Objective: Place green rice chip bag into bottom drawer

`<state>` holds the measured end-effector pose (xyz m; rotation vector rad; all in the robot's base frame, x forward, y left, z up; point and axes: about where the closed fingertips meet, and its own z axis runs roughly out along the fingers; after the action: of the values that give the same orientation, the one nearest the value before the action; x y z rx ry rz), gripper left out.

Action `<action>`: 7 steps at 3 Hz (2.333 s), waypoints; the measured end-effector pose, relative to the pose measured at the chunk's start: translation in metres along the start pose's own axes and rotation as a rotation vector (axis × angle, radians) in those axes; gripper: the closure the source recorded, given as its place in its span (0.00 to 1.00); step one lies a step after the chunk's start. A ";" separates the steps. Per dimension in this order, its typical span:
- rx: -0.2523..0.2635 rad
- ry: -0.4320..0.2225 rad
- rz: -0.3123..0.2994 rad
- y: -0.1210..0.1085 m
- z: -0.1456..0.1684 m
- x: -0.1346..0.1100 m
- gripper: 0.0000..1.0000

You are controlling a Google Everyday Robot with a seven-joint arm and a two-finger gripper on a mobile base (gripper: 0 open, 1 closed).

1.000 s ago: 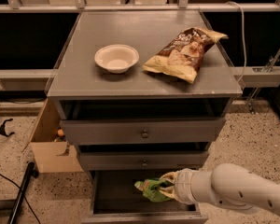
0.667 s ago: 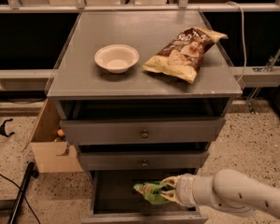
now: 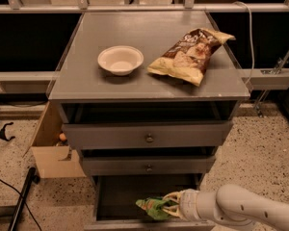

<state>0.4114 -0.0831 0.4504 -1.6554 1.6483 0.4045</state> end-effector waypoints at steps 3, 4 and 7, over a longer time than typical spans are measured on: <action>0.118 -0.032 -0.175 -0.013 0.072 0.063 1.00; 0.219 0.015 -0.267 -0.019 0.086 0.079 1.00; 0.295 0.079 -0.340 -0.036 0.101 0.096 1.00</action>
Offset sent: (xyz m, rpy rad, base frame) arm 0.0367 -0.0015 -0.0878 -0.0001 -0.1340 0.0426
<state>0.4856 -0.0861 0.3278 -1.6972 1.3680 -0.0711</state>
